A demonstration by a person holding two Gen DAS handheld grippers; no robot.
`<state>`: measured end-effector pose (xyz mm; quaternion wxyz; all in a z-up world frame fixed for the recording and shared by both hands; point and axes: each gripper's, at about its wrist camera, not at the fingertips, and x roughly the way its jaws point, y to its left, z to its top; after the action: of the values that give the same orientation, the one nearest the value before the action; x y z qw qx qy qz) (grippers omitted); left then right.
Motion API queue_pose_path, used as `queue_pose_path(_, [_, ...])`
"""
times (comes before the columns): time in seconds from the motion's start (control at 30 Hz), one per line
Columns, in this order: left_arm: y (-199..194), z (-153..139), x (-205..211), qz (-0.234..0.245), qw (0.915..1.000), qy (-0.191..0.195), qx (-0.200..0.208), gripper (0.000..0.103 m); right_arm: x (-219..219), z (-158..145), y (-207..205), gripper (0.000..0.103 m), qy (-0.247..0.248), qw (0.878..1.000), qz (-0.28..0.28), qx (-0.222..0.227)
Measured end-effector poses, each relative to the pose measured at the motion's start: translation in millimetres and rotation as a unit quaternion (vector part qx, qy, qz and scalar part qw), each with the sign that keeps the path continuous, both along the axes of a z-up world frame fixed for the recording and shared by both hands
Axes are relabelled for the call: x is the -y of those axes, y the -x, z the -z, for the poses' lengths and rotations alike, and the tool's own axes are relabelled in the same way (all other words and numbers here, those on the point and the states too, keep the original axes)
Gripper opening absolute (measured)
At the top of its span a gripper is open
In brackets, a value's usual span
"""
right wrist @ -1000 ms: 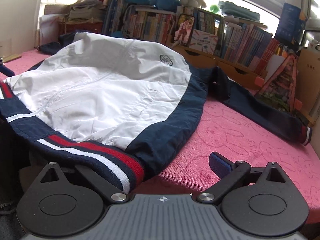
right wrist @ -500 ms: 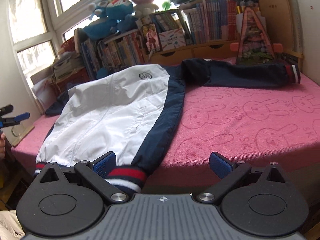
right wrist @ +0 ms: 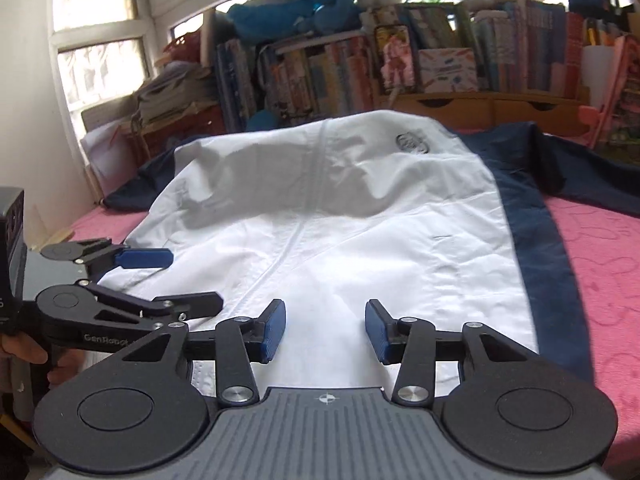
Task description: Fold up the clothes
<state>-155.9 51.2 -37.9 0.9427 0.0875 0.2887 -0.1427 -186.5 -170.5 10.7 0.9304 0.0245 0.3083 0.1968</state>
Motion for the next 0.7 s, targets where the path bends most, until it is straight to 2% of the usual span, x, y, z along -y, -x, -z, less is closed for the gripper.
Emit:
queue_pose_path(0.1, [-12.0, 1.6, -19.9, -0.048, 0.9988, -0.011, 0.000, 0.088, 6.1, 1.9, -17.0, 0.040, 0.049, 0.998, 0.034, -0.003])
queue_pose_path(0.17, [-15.2, 0.5, -32.4, -0.057, 0.9983, 0.006, -0.011, 0.093, 24.7, 0.2, -25.9, 0.039, 0.087, 0.993, 0.083, 0.003])
queue_pose_path(0.2, [-16.7, 0.0, -38.6, -0.061, 0.9978, 0.016, -0.016, 0.093, 33.7, -0.8, -29.4, 0.042, 0.114, 0.987, 0.115, 0.009])
queue_pose_path(0.27, [-14.9, -7.0, -46.5, -0.064, 0.9973, 0.030, -0.019, 0.091, 56.6, -5.1, -36.4, 0.056, 0.159, 0.974, 0.163, 0.005])
queue_pose_path(0.3, [-8.7, -18.4, -48.6, -0.045, 0.9980, 0.045, -0.005, 0.091, 67.0, -11.8, -39.7, 0.056, 0.164, 0.971, 0.176, -0.003])
queue_pose_path(0.33, [-2.9, -29.3, -52.8, -0.017, 0.9976, 0.067, 0.010, 0.092, 76.3, -15.1, -41.8, 0.056, 0.157, 0.970, 0.183, -0.009])
queue_pose_path(0.37, [-2.1, -45.3, -57.7, 0.013, 0.9953, 0.093, 0.024, 0.100, 87.1, -20.2, -44.8, 0.056, 0.138, 0.974, 0.181, -0.011])
queue_pose_path(0.4, [-1.7, -61.7, -62.7, 0.044, 0.9911, 0.119, 0.038, 0.103, 96.8, -27.8, -49.6, 0.056, 0.111, 0.979, 0.172, -0.012])
queue_pose_path(0.43, [-9.6, -75.4, -64.8, 0.048, 0.9899, 0.125, 0.047, 0.103, 104.1, -39.4, -58.7, 0.057, 0.084, 0.983, 0.161, -0.010])
queue_pose_path(0.5, [-34.7, -98.9, -67.2, 0.039, 0.9898, 0.123, 0.062, 0.103, 114.5, -63.5, -81.7, 0.062, 0.036, 0.990, 0.137, 0.004])
queue_pose_path(0.57, [-71.4, -114.4, -67.2, 0.019, 0.9912, 0.109, 0.072, 0.103, 113.6, -86.9, -115.6, 0.072, 0.010, 0.994, 0.105, 0.034])
queue_pose_path(0.7, [-161.8, -111.1, -59.2, -0.003, 0.9941, 0.096, 0.051, 0.103, 89.9, -108.3, -202.7, 0.074, 0.025, 0.996, 0.046, 0.066])
